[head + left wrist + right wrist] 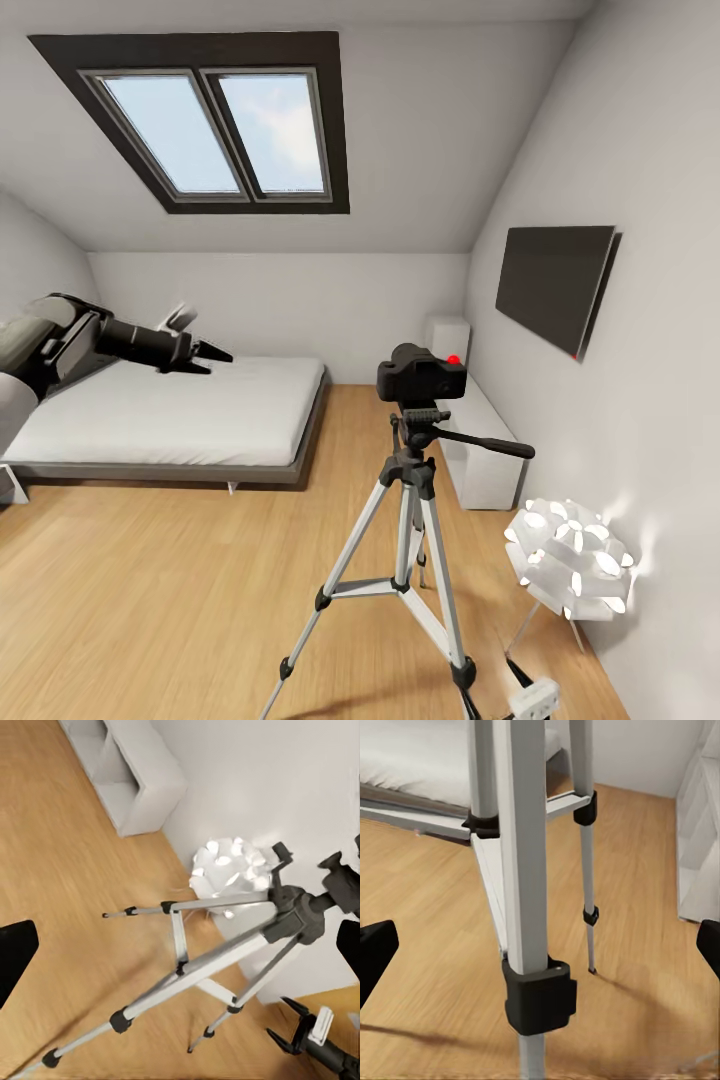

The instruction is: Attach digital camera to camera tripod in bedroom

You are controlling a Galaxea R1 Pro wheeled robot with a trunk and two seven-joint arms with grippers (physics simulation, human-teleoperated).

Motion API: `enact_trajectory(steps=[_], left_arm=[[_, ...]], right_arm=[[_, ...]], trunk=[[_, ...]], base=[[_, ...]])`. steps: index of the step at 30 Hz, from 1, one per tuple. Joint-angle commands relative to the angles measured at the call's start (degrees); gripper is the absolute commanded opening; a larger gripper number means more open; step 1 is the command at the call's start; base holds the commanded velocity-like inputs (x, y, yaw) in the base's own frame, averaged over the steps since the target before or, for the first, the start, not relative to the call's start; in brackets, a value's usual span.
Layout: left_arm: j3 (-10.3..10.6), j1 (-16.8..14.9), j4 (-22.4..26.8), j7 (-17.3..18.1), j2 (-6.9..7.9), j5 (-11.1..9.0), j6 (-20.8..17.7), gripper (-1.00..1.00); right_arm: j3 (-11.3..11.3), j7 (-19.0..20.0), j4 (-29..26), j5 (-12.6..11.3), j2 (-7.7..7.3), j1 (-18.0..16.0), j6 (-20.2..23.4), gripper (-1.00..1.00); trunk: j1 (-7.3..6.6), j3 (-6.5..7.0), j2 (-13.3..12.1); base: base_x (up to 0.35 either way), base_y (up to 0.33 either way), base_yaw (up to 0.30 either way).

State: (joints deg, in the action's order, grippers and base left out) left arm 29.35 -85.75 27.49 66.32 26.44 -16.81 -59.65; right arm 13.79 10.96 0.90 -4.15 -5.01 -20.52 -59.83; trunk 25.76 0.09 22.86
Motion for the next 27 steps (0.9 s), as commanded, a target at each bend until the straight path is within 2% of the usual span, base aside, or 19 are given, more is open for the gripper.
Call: enact_trajectory(steps=[1,3,5,7,8,15,18,20,22,27], left_arm=[[0.3,0.0,-1.6,-0.8,-0.25,-0.3,-0.3,1.00],[0.3,0.1,-5.1,-2.6,-0.89,-0.3,-0.3,1.00],[0.3,0.1,-9.0,-4.4,-1.59,-0.3,1.7,1.00],[0.4,0.2,-16.6,-7.8,-3.17,-0.3,7.1,1.00],[0.4,0.6,-23.1,-12.0,-4.75,-0.3,13.6,1.00],[0.4,5.5,-25.7,-19.1,-5.58,-0.3,17.5,1.00],[0.3,7.5,-26.1,-22.9,-5.95,-0.3,18.1,1.00],[0.3,9.5,-26.2,-26.7,-6.26,-0.3,18.4,1.00],[0.3,11.5,-26.3,-29.8,-6.42,-0.3,18.5,1.00],[0.3,14.8,-26.4,-33.1,-6.66,-0.4,18.7,1.00]], right_arm=[[0.2,0.3,0.6,-0.5,0.00,0.0,-0.2,1.00],[0.2,0.3,1.5,-0.5,0.00,0.0,-0.2,1.00],[0.2,0.3,2.3,-0.6,0.00,0.1,-0.2,1.00],[0.2,0.2,3.0,-0.6,-0.23,0.4,-0.2,1.00],[0.2,0.2,3.4,-0.6,-1.02,1.7,-0.2,1.00],[0.2,0.2,3.6,-0.7,-1.77,3.4,-0.2,1.00],[0.2,0.1,3.6,-0.7,-2.12,4.4,-0.2,1.00],[0.2,0.1,3.7,-0.7,-2.63,5.2,0.2,1.00],[0.2,0.0,3.7,-0.7,-3.11,5.7,1.7,1.00],[0.2,-1.6,3.7,-0.7,-3.64,6.1,8.0,1.00]], trunk=[[0.02,-0.02,0.1],[0.02,-0.02,0.1],[0.02,-0.02,0.1],[0.02,-0.02,0.1],[0.02,-0.02,0.1],[0.02,-0.02,0.1],[0.02,-0.02,0.1],[0.02,-0.02,0.1],[0.02,-0.02,0.1],[0.02,-0.02,0.1]], base=[[0.000,0.000,0.000],[0.000,0.000,0.000],[0.000,0.000,0.000],[0.000,0.000,0.000],[0.000,0.000,0.000],[0.000,0.000,0.000],[0.000,0.000,0.000],[0.000,0.000,0.000],[0.000,0.000,0.000],[0.000,0.000,0.000]])
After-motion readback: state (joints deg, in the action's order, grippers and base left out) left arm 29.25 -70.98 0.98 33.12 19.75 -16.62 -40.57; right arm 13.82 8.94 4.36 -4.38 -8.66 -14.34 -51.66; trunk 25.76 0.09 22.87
